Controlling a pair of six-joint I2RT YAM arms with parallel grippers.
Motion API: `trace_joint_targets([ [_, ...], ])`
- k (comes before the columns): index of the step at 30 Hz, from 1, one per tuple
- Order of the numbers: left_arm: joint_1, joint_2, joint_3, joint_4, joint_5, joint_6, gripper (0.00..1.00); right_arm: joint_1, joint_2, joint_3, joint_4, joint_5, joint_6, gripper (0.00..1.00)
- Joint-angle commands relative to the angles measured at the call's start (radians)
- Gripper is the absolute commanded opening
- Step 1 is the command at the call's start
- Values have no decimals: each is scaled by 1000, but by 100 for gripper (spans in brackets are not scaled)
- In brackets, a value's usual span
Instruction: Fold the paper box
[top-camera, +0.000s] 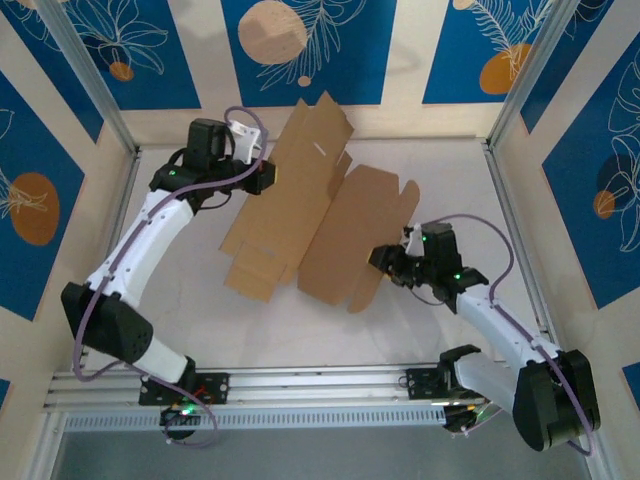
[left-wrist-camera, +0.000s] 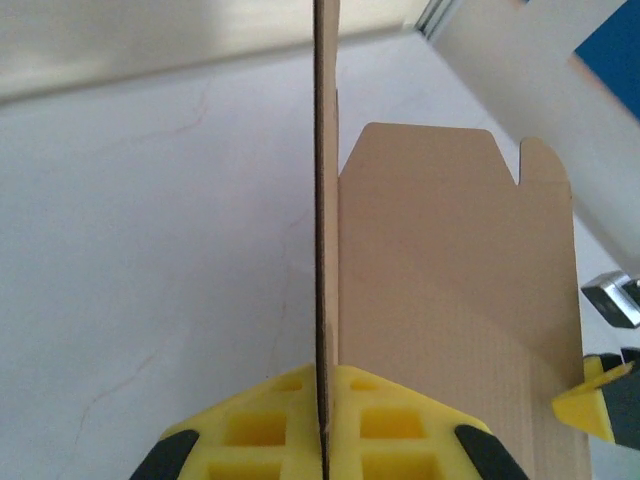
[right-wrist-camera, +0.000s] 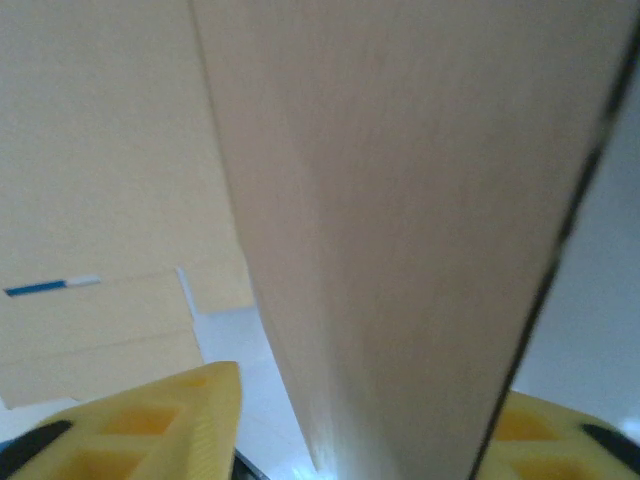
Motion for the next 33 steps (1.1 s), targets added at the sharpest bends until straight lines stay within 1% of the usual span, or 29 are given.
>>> trace_joint_targets([
  [1,-34,39,26,-23,-26,93,0,31,16,9,-65,72,25,59],
  [3,-58,87,68,-83,-70,152,0,31,7,40,-188,163,0,68],
  [5,-86,130,105,-138,-126,215,0,27,-22,77,-329,304,-21,75],
  [6,-96,147,118,-155,-148,236,0,24,-41,96,-389,380,-30,77],
  [8,-104,172,133,-171,-166,255,0,24,-76,124,-457,480,-40,77],
  [10,-113,186,147,-183,-183,275,0,44,-103,157,-493,551,-64,76],
  [11,-118,194,158,-187,-196,281,0,64,-115,168,-471,550,-101,73],
  [13,-120,208,177,-198,-205,291,0,79,-99,166,-351,407,-177,67],
  [14,-120,214,182,-200,-211,295,0,79,-66,173,-286,305,-193,64],
  [15,-120,219,185,-200,-218,297,0,83,-16,195,-248,230,-192,59],
  [18,-120,235,183,-196,-225,292,0,85,195,275,-145,56,-138,44],
  [20,-120,242,180,-192,-223,285,0,92,293,275,5,-24,-53,34],
  [21,-120,243,178,-188,-221,280,0,96,330,263,103,-53,9,30],
  [23,-119,243,172,-178,-217,264,0,99,397,269,204,-62,88,23],
  [25,-115,240,168,-169,-209,255,0,102,465,292,245,-54,135,18],
  [29,-114,239,161,-159,-198,242,0,112,602,321,368,-88,230,7],
  [33,-105,239,149,-148,-187,233,0,141,679,371,410,-80,259,3],
])
